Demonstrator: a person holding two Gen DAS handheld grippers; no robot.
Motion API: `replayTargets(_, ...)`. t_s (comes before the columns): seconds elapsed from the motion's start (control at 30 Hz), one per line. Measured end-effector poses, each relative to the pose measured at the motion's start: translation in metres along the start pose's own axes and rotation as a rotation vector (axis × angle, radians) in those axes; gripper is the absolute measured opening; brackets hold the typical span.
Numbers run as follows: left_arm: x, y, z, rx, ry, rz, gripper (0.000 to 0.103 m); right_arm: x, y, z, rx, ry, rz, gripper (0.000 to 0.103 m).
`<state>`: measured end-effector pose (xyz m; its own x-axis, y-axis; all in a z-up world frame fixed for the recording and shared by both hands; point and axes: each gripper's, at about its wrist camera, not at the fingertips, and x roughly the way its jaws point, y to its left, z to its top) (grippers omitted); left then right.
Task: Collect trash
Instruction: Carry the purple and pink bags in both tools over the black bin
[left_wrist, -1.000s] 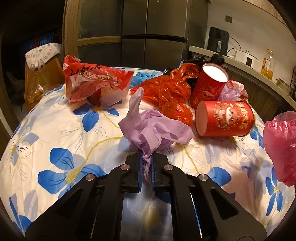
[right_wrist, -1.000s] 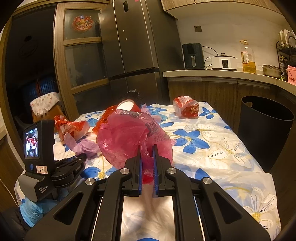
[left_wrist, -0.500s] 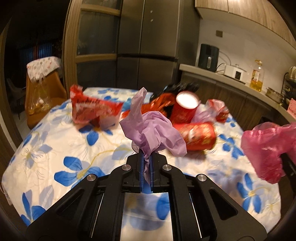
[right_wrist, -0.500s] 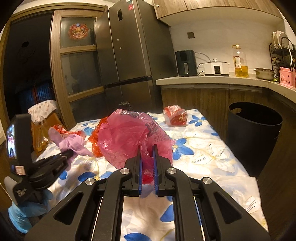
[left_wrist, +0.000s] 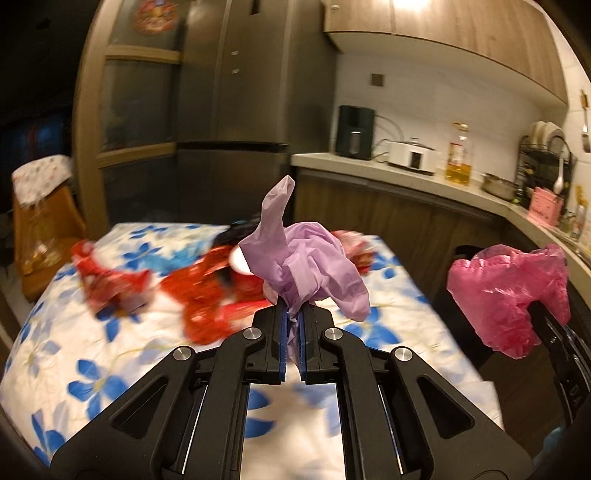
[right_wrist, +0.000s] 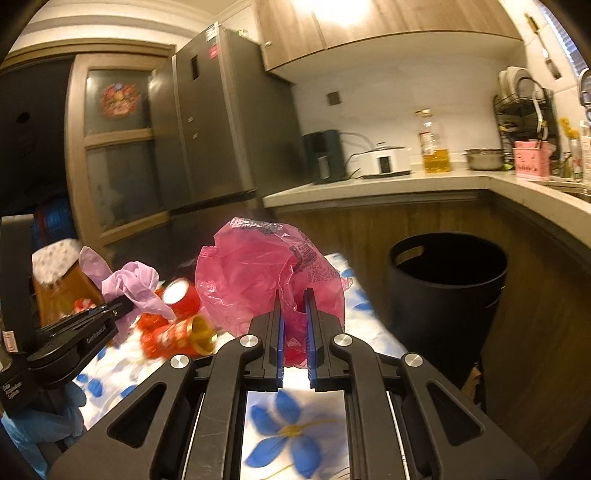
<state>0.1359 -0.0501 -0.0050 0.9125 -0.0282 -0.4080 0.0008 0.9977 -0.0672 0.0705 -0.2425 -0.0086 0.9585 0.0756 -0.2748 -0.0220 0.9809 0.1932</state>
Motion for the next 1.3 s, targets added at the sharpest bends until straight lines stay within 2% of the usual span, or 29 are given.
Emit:
replayTargets(0.37, 0.023, -0.096, 0.037, 0.074, -0.06, -0.179, 0.004, 0.007, -0.069, 0.04, 0.056, -0.106, -0.181, 0.01)
replayTargets(0.67, 0.064, -0.165, 0.055, 0.092, -0.056, -0.329, 0.004, 0.027, -0.123, 0.067, 0.105, -0.166, -0.326, 0.01)
replayTargets(1.0, 0.113, -0.216, 0.053, 0.102, -0.028, -0.44, 0.004, 0.056, -0.152, 0.073, 0.112, -0.154, -0.383, 0.01)
replayTargets(1.3, 0.141, -0.242, 0.049, 0.121, -0.001, -0.49, 0.005, 0.081, -0.174, 0.077, 0.119, -0.131, -0.391, 0.01)
